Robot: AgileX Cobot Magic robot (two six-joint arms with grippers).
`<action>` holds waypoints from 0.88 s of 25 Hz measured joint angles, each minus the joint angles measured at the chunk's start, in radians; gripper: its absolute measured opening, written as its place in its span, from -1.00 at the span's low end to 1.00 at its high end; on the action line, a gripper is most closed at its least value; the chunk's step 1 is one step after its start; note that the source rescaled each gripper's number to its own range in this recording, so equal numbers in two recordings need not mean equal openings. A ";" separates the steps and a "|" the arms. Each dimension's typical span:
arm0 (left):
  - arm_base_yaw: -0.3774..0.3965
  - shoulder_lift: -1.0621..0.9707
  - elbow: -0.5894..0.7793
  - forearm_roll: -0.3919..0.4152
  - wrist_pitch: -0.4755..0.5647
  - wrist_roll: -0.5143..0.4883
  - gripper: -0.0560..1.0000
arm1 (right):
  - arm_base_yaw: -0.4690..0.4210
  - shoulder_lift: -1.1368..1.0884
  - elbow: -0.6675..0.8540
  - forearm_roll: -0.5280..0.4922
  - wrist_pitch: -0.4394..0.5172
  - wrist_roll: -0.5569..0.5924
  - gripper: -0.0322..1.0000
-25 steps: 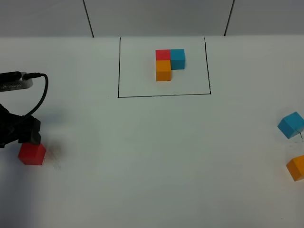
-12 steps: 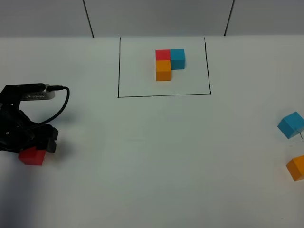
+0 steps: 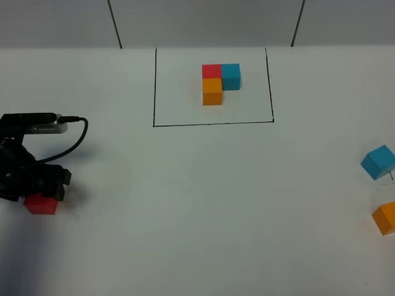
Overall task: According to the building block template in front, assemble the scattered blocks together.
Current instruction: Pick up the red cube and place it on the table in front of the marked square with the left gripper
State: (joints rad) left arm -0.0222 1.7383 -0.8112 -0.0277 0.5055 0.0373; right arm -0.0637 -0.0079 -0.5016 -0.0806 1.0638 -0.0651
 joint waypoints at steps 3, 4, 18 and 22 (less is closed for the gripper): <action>0.000 0.002 0.000 0.003 -0.014 -0.005 0.39 | 0.000 0.000 0.000 0.000 0.000 0.000 -0.93; 0.000 0.004 0.000 0.003 -0.021 -0.008 0.39 | 0.000 0.000 0.000 0.000 0.000 0.000 -0.93; 0.000 0.059 0.000 0.003 -0.042 -0.010 0.39 | 0.000 0.000 0.000 0.000 0.000 0.000 -0.93; 0.000 0.064 0.000 0.003 -0.048 -0.010 0.04 | 0.000 0.000 0.000 0.000 0.000 0.000 -0.93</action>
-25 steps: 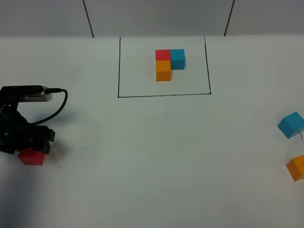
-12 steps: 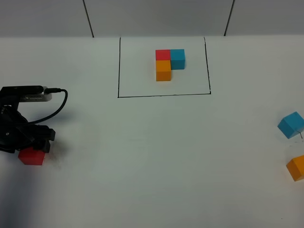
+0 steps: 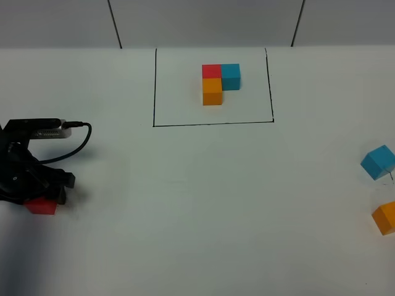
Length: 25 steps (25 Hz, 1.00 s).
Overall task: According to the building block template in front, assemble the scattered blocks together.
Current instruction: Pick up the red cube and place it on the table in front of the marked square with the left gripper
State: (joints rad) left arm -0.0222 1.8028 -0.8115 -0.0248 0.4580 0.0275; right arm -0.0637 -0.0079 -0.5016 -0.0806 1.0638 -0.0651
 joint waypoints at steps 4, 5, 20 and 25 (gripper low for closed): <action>0.000 0.000 -0.002 0.000 0.000 0.004 -0.85 | 0.000 0.000 0.000 0.000 0.000 0.000 -0.93; -0.001 -0.003 -0.006 0.000 0.002 0.009 -0.85 | 0.000 0.000 0.000 0.000 0.000 0.000 -0.93; -0.414 -0.032 -0.402 -0.145 0.295 0.753 -0.85 | 0.000 0.000 0.000 0.000 0.000 0.000 -0.93; -0.529 0.086 -0.558 -0.123 0.341 0.783 -0.85 | 0.000 0.000 0.000 0.000 0.000 0.000 -0.93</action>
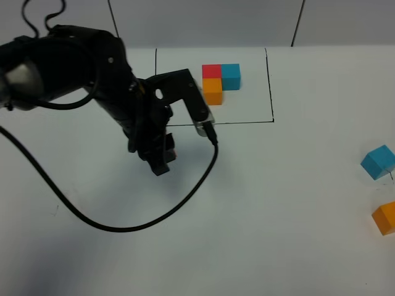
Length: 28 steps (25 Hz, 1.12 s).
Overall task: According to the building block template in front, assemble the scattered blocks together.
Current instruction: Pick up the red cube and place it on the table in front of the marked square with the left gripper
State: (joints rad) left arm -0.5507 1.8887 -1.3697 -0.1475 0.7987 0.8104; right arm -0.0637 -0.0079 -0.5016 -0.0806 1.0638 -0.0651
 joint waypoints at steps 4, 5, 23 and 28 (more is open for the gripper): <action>-0.063 0.121 -0.154 0.040 0.055 0.002 -0.85 | 0.000 0.000 0.000 0.000 0.000 0.000 -0.93; -0.074 0.147 -0.188 0.049 0.066 0.002 -0.85 | 0.000 0.000 0.000 0.000 0.000 0.000 -0.93; -0.108 0.448 -0.422 0.078 0.099 0.105 -0.85 | 0.000 0.000 0.000 0.000 0.000 0.000 -0.93; -0.108 0.457 -0.422 0.078 0.090 0.109 -0.85 | 0.000 0.000 0.000 0.000 0.000 0.000 -0.93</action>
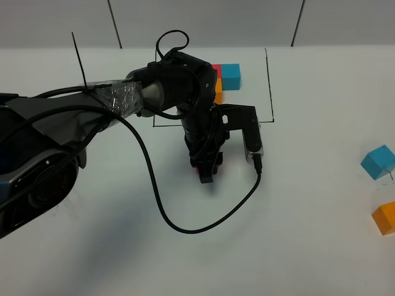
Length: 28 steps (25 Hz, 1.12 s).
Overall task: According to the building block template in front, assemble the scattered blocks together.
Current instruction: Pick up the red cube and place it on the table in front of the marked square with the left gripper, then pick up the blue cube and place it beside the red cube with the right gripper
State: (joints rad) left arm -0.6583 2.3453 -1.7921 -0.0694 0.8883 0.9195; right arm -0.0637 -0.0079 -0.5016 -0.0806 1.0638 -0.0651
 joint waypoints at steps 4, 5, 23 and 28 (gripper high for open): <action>0.000 0.000 0.000 0.000 0.006 0.001 -0.86 | 0.000 0.000 0.000 0.000 0.000 0.000 -0.93; 0.000 0.000 0.000 0.000 0.007 0.001 -0.79 | 0.000 0.000 0.000 0.000 0.000 0.000 -0.93; -0.094 -0.333 -0.007 0.256 0.138 -0.312 0.95 | 0.000 0.000 0.000 0.000 0.000 0.000 -0.93; -0.091 -0.525 -0.007 0.343 0.303 -0.426 0.79 | 0.000 0.000 0.000 0.000 0.000 0.000 -0.93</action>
State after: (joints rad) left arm -0.7495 1.8202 -1.7992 0.2732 1.1909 0.4933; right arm -0.0637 -0.0079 -0.5016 -0.0806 1.0638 -0.0651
